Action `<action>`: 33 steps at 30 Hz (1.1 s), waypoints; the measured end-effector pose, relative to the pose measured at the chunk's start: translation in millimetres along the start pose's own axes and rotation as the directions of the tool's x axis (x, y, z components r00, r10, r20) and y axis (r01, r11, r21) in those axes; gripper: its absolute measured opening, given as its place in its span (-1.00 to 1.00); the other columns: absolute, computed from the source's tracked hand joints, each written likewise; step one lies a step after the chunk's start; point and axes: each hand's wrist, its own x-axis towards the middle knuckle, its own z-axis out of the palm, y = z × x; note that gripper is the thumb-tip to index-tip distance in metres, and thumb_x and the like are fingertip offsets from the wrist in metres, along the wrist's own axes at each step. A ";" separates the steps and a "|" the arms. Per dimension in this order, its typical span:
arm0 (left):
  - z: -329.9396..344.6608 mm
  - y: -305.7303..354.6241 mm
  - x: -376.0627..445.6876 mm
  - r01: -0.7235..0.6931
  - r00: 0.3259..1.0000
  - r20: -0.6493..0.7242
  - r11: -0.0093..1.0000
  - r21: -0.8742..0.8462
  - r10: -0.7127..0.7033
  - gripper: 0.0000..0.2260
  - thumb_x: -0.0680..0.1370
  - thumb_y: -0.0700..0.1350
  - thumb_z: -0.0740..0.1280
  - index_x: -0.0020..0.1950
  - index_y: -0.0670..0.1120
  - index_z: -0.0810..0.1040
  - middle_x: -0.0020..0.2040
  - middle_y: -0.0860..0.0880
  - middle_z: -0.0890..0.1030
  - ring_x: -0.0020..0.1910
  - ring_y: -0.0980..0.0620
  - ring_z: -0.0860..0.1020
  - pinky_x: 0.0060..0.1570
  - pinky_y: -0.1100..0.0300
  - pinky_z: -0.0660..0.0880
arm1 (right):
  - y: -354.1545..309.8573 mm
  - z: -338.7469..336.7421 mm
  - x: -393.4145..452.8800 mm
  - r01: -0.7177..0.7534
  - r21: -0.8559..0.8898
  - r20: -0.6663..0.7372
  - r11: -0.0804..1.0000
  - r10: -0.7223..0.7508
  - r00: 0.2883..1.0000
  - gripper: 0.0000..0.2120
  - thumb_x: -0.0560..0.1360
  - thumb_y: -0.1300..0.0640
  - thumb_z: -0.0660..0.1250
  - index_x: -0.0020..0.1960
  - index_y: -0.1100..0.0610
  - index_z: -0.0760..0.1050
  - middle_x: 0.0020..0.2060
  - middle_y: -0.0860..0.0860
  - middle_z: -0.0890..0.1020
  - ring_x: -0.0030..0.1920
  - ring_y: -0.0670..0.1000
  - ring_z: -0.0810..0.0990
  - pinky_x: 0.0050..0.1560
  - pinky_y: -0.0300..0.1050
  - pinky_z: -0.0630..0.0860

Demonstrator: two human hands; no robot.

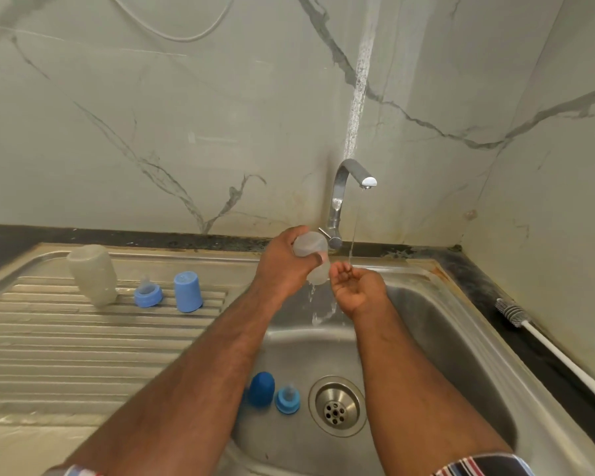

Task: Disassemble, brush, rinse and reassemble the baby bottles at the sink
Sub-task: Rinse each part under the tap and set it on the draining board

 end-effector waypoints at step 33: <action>-284.5 -94.6 -120.2 0.147 0.957 -0.236 0.984 -0.098 -0.167 -0.54 0.53 -0.35 0.45 0.40 -0.05 0.54 0.22 0.04 0.65 0.11 0.12 0.65 0.13 0.21 0.57 | 281.1 80.1 -96.7 0.678 -0.688 0.635 -0.260 0.239 0.735 -0.55 0.35 0.10 0.60 0.17 0.10 0.54 -0.10 -0.03 0.64 -0.04 0.01 0.63 -0.04 -0.07 0.56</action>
